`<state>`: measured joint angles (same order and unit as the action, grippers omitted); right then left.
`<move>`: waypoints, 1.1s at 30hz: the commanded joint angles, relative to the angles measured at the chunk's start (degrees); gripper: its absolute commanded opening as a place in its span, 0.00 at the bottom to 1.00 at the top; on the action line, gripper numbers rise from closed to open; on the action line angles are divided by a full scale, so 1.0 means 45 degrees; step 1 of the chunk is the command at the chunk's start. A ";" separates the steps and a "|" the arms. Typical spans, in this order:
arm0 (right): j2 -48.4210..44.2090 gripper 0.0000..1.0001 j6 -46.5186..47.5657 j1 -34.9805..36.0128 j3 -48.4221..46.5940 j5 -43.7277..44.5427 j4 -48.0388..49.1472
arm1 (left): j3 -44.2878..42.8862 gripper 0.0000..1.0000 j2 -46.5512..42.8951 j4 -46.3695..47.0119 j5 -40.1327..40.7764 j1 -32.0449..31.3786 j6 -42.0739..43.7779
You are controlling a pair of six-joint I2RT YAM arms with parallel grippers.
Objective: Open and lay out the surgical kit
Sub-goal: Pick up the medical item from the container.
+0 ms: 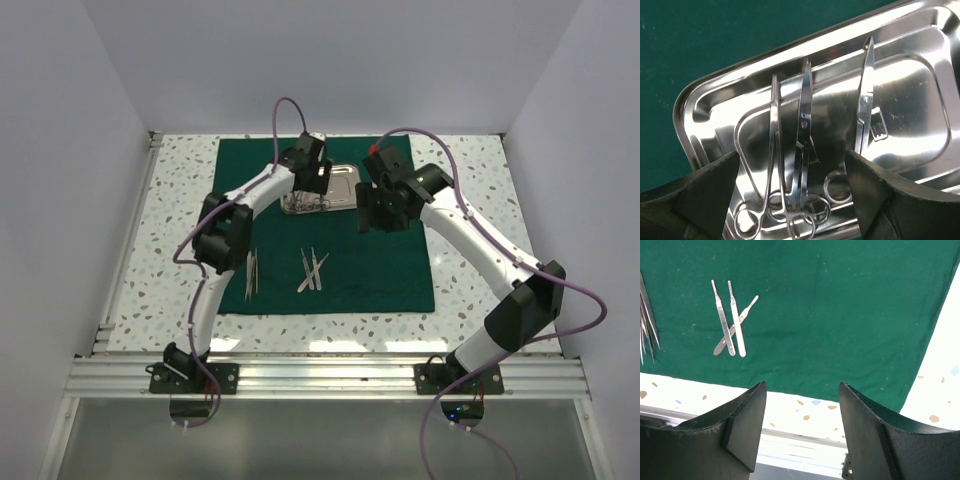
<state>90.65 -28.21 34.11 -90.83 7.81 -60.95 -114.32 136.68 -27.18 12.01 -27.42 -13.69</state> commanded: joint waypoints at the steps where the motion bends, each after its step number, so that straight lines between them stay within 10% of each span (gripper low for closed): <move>1: 0.0031 0.63 0.0038 -0.0040 -0.0519 -0.0076 -0.0206 | -0.1308 0.90 0.0640 0.0435 0.0378 0.0116 0.0230; 6: 0.0050 0.62 -0.0021 -0.0021 -0.0558 0.0041 -0.0381 | -0.3245 0.89 0.1930 0.0161 0.0456 0.0097 0.0114; 33: 0.0988 0.58 -0.0158 -0.0040 -0.0734 -0.0115 -0.0186 | -0.1158 0.64 0.0037 0.2621 -0.1203 0.1425 -0.1507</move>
<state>94.54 -28.49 34.11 -91.83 7.88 -61.87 -119.74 141.75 -19.38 9.17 -21.17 -19.27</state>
